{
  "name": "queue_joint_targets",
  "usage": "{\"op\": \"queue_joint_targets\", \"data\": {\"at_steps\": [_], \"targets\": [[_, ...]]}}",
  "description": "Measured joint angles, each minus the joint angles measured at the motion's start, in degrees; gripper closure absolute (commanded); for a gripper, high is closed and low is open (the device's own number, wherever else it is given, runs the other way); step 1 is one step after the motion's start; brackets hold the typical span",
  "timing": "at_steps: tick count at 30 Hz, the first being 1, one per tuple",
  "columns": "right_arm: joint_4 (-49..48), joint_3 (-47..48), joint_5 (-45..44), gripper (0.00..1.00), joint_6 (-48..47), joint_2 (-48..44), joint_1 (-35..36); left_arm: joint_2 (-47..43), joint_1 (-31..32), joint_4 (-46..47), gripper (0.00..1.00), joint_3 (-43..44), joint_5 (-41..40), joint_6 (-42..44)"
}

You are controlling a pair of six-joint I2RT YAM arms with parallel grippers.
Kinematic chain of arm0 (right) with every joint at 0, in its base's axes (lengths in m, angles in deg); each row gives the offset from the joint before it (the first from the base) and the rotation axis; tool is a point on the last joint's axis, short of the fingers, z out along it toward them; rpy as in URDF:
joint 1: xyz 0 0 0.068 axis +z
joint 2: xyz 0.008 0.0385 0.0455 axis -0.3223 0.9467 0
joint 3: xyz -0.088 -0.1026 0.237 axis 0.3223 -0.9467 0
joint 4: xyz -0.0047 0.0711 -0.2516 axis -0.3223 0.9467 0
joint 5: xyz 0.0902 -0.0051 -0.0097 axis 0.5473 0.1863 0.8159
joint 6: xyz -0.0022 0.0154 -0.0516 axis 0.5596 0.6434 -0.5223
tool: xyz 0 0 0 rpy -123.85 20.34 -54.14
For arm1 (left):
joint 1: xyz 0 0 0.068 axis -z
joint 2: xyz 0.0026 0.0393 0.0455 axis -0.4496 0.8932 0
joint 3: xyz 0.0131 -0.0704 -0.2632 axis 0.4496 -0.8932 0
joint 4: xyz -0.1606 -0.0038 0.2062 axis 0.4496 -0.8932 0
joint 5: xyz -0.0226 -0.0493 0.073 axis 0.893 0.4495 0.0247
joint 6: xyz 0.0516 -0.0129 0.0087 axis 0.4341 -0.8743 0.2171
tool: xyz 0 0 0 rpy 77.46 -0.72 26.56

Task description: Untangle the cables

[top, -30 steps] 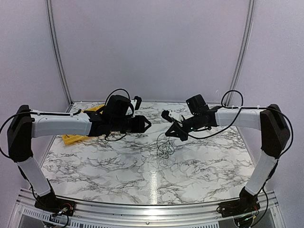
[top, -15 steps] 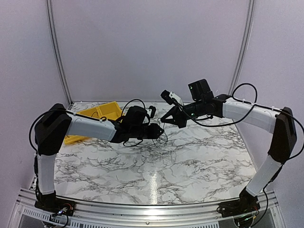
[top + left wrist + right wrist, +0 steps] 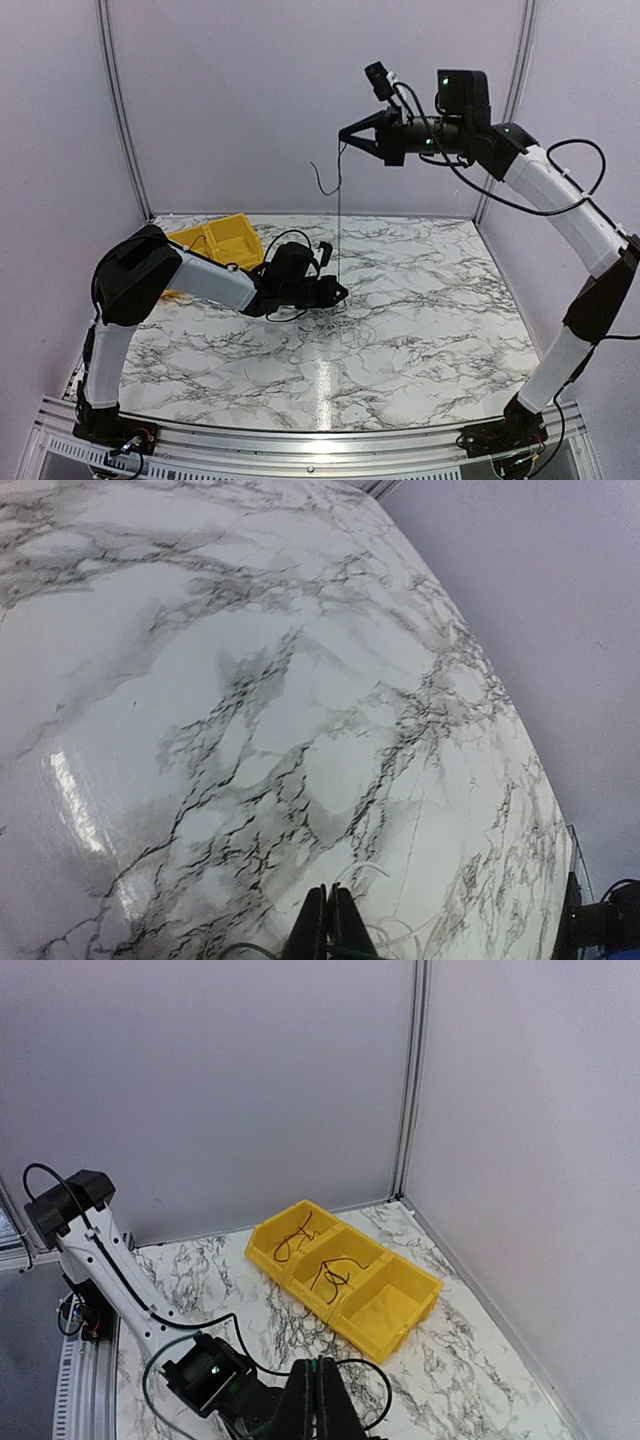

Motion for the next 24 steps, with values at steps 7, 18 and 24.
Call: {"op": "queue_joint_targets", "data": {"at_steps": [7,18,24], "targets": [[7.45,19.78,-1.95,1.00,0.50,6.54,-0.74,-0.87,0.00,7.98,0.98,-0.13,1.64,-0.22],[-0.11,31.69,-7.06,1.00,0.26,7.17,-3.41,-0.11,-0.09,5.18,0.81,-3.80,2.62,0.39],[-6.19,31.32,-7.15,1.00,0.33,2.19,-4.90,-0.09,-0.09,1.92,0.82,-5.70,2.32,1.49]]}}
